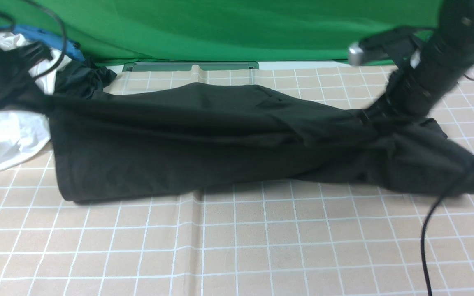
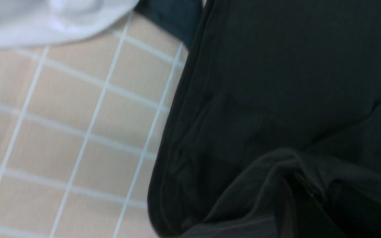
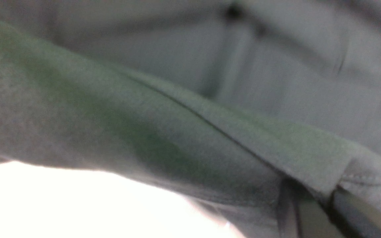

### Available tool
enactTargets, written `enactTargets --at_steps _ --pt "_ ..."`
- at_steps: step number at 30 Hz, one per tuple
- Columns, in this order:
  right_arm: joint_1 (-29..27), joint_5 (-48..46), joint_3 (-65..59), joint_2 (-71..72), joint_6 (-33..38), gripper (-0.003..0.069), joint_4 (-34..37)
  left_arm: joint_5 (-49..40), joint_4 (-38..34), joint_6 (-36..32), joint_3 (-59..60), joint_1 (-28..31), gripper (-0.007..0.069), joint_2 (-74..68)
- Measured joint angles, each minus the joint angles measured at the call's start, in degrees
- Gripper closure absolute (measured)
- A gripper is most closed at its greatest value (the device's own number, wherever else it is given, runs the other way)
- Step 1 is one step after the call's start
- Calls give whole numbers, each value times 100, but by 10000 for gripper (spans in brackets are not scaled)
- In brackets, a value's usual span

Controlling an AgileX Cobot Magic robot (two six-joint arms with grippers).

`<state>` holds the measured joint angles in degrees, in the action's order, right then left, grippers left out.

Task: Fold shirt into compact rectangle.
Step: 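Fold the black garment in half by bringing its near edge over to the far edge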

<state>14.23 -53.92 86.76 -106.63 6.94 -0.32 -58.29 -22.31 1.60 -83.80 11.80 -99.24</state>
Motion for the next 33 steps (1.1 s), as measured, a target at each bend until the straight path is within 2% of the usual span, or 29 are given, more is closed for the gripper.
enactTargets --at_steps 6,9,12,15,17,19,21,22,23,24,25,28,33 --pt "-88 -61 1843 -1428 40 587 -6 65 -77 43 -1477 -6 605 -1503" --pt "-88 -54 2461 -1930 40 554 -31 71 -77 57 -1935 -6 605 -1974" --pt "-110 -45 2993 -2376 26 433 -147 77 -77 61 -2364 -6 605 -2358" --pt "-135 -183 3293 -2465 -51 283 -196 101 -78 63 -2540 -6 605 -2570" --pt "-113 -462 3448 -2439 -116 256 -134 171 -100 40 -2553 -6 605 -2603" --pt "-57 -700 3537 -2386 -23 285 119 248 -128 -13 -2557 -6 605 -2611" --pt "44 -991 3571 -2370 383 384 626 294 -192 -48 -2563 -6 605 -2615" --pt "112 -1071 3571 -2376 687 478 947 319 -234 -48 -2577 -6 605 -2615" --pt "193 -1120 3571 -2418 882 543 1256 331 -249 -54 -2582 -6 605 -2615" --pt "227 -1126 3571 -2438 917 552 1371 332 -249 -64 -2584 -6 605 -2615" --pt "370 -1130 3571 -2531 1111 602 1677 343 -249 -66 -2591 -19 605 -2615" --pt "576 -1061 3571 -2783 1286 620 1933 375 -214 -121 -2591 -98 605 -2615" --pt "674 -572 3571 -3122 1325 620 1956 423 -214 -298 -2598 -212 605 -2615"
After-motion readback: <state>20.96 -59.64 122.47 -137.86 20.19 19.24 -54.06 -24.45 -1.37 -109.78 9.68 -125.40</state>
